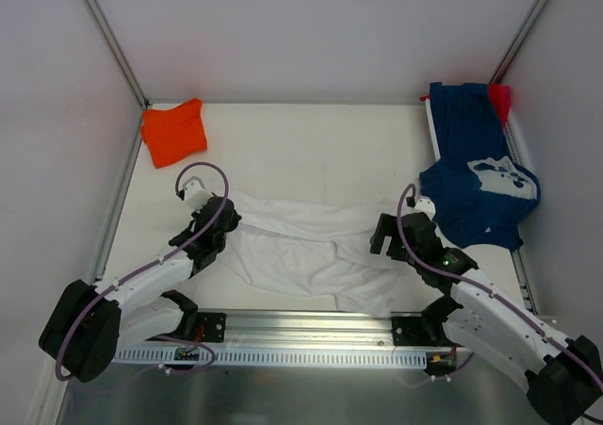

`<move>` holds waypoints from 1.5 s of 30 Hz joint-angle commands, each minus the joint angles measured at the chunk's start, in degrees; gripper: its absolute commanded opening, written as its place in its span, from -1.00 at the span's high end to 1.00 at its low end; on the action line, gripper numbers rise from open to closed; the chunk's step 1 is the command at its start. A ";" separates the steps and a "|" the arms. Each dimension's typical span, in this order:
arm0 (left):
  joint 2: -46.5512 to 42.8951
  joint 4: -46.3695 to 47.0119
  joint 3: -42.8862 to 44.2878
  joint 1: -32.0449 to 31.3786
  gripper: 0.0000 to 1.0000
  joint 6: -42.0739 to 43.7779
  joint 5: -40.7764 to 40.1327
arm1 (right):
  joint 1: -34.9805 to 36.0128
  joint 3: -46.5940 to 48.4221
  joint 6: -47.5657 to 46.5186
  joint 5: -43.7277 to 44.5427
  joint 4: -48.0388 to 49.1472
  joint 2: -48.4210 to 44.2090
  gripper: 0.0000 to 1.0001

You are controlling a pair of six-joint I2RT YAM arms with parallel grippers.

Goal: Fold and stack the t-shirts
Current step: Flatten out the tshirt

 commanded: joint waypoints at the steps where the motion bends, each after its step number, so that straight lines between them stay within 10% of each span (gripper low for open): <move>1: -2.70 -1.17 -0.51 -0.59 1.00 2.00 -2.25 | 0.30 2.10 7.37 -2.19 3.91 2.28 -0.99; 17: -1.12 -0.55 -0.95 -0.50 1.00 0.68 -1.46 | 1.36 -9.32 20.85 1.07 -9.38 -17.32 -0.81; 28: -1.56 -0.64 -1.65 -0.50 1.00 0.59 -1.46 | 5.21 -7.85 21.03 0.18 2.84 -3.27 -0.62; 45: -0.33 -0.03 -1.91 -0.50 1.00 0.86 -1.73 | 8.13 0.77 16.55 9.50 -6.46 1.05 -0.64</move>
